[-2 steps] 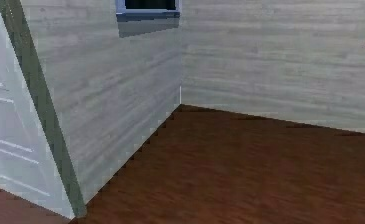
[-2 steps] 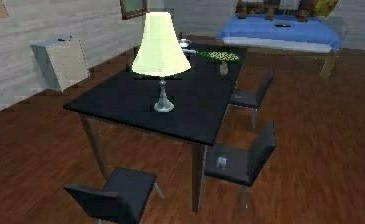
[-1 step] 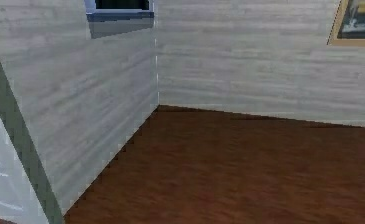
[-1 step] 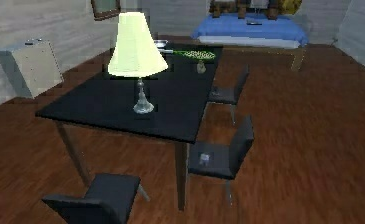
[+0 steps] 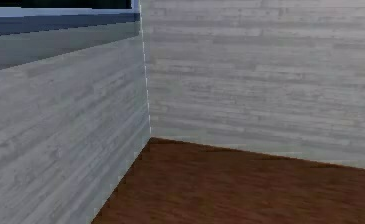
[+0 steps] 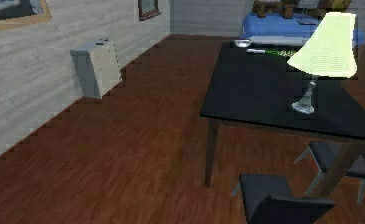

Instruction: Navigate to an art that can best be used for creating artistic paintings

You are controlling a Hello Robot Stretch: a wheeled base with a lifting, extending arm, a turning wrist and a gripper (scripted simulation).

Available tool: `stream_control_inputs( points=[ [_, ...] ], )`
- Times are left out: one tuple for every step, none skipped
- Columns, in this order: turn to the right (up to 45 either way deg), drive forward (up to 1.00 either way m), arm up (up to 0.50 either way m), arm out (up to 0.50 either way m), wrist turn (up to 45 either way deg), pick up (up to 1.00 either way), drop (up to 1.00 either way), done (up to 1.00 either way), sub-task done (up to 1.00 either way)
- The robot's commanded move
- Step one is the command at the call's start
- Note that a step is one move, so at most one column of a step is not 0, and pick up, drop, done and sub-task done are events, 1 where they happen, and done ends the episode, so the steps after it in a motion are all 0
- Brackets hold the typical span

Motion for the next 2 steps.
stream_control_inputs(
  points=[
    [0.0, 0.10, 0.00, 0.00, 0.0, 0.00, 0.00, 0.00, 0.00],
    [45.0, 0.00, 0.00, 0.00, 0.0, 0.00, 0.00, 0.00, 0.00]
  ],
)
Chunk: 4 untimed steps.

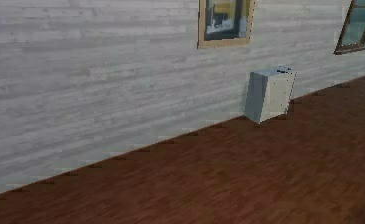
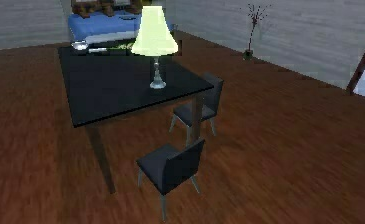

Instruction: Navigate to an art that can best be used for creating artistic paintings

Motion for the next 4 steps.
stream_control_inputs(
  points=[
    [9.0, 0.00, 0.00, 0.00, 0.0, 0.00, 0.00, 0.00, 0.00],
    [0.0, 1.00, 0.00, 0.00, 0.0, 0.00, 0.00, 0.00, 0.00],
    [0.0, 0.60, 0.00, 0.00, 0.0, 0.00, 0.00, 0.00, 0.00],
    [0.0, 0.00, 0.00, 0.00, 0.0, 0.00, 0.00, 1.00, 0.00]
  ],
)
